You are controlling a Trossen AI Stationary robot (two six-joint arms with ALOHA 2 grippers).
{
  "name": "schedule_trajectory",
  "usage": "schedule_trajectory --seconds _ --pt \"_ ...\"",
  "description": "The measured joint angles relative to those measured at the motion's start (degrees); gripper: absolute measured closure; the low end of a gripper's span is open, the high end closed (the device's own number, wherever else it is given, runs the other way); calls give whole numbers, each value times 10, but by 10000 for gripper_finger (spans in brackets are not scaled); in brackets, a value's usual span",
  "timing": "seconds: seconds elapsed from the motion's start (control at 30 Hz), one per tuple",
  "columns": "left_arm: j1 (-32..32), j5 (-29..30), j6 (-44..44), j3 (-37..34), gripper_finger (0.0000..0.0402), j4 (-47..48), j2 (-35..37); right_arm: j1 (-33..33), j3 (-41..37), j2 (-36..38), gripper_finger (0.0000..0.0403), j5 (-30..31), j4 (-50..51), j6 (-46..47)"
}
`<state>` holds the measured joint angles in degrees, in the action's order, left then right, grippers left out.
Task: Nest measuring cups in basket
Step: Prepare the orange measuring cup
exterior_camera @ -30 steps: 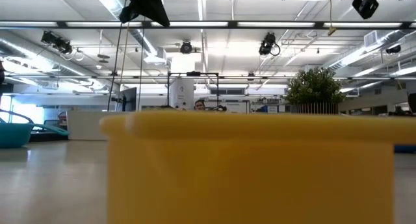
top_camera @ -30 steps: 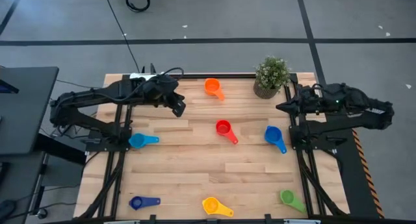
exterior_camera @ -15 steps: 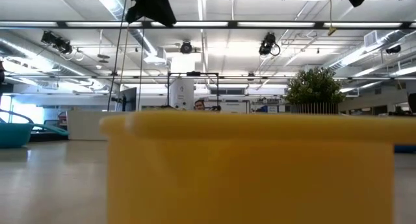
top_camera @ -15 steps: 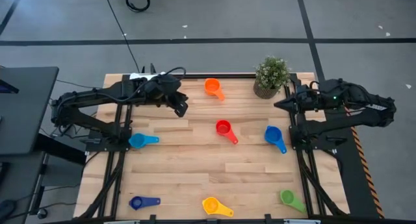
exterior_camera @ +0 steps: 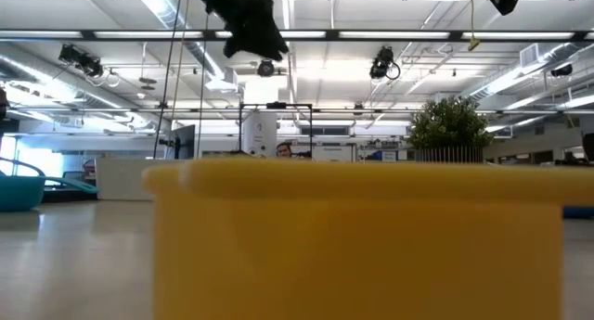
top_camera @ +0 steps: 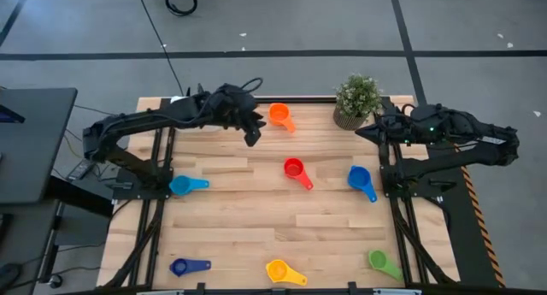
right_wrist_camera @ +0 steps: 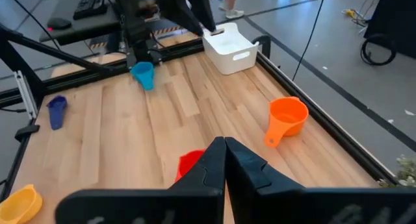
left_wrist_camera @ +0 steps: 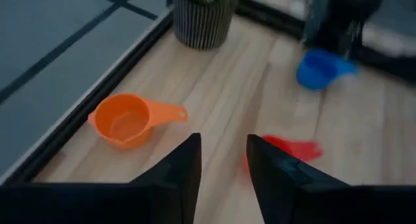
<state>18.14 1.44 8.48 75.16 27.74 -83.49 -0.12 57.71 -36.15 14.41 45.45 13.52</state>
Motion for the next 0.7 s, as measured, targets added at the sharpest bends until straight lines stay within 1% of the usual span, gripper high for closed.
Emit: schedule_trajectory --seconds 0.13,0.27,0.4,0.6,0.7 --pt "15 -21 -96 0 271 -19 -41 0 0 -15 391 1 -12 0" --pt "27 -32 -145 0 271 -85 -81 0 0 -32 391 1 -22 20" --pt "42 -34 -212 0 271 -118 -113 -1 0 -46 391 11 -21 46" --pt "87 -34 -231 0 271 -125 -161 -1 0 -61 391 21 -27 48" --pt "110 -53 -252 0 271 -125 -185 -4 0 -64 391 22 -42 48"
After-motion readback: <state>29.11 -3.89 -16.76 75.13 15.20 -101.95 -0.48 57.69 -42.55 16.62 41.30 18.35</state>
